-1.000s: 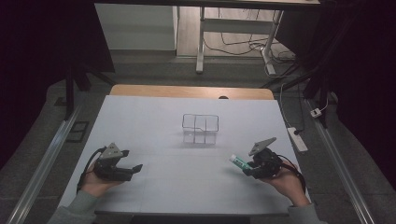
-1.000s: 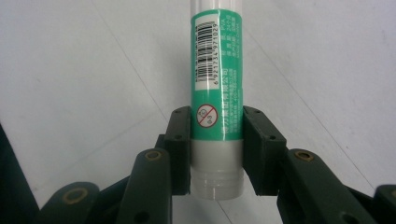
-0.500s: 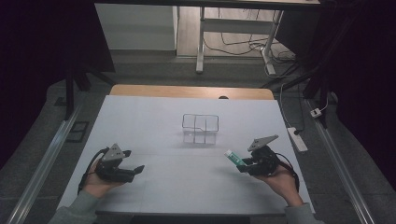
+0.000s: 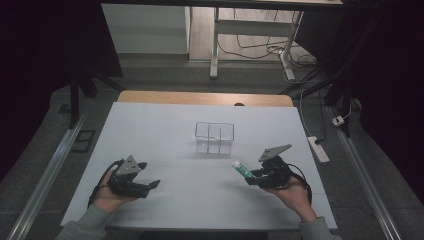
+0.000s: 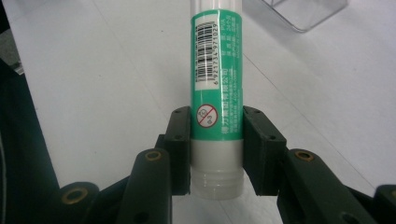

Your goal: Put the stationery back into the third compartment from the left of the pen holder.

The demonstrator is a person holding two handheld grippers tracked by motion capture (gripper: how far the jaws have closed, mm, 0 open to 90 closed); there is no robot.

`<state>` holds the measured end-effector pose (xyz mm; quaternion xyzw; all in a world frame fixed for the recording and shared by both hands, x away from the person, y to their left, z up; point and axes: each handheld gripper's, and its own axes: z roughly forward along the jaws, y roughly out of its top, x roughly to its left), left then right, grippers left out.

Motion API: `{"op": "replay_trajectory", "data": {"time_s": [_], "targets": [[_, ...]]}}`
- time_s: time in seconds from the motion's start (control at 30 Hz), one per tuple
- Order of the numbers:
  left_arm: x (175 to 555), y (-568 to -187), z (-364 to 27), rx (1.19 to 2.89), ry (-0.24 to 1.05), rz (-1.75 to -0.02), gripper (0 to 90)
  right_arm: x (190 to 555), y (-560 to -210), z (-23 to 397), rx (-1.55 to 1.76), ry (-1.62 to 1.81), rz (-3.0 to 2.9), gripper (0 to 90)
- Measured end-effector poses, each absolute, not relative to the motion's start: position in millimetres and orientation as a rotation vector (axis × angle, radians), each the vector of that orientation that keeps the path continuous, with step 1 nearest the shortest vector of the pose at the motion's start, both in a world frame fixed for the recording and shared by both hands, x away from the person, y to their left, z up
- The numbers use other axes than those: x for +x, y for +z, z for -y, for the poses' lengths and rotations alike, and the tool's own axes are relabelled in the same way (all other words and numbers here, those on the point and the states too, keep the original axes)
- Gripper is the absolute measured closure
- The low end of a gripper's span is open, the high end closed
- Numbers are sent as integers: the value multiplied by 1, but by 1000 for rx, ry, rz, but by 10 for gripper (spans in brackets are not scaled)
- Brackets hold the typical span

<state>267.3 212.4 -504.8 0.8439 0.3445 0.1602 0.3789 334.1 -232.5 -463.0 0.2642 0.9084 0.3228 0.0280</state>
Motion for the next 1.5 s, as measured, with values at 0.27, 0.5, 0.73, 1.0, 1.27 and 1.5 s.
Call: {"op": "replay_trajectory", "data": {"time_s": [0.27, 0.5, 0.73, 1.0, 1.27, 1.5], "targets": [[268, -502, -200, 2178, 400, -834, 205, 336, -464, 217, 825, 1016, -2816, 647], [269, -499, -192, 2181, 406, -807, 205, 338, -464, 206, 818, 1025, -2823, 646], [270, -496, -185, 2185, 415, -789, 206, 339, -464, 198, 818, 1022, -2830, 647], [273, -494, -167, 2218, 402, -731, 210, 343, -468, 185, 800, 1002, -2861, 646], [274, -493, -153, 2234, 404, -686, 214, 343, -471, 174, 778, 992, -2890, 646], [274, -489, -140, 2249, 396, -623, 223, 341, -473, 161, 770, 986, -2927, 646]]}}
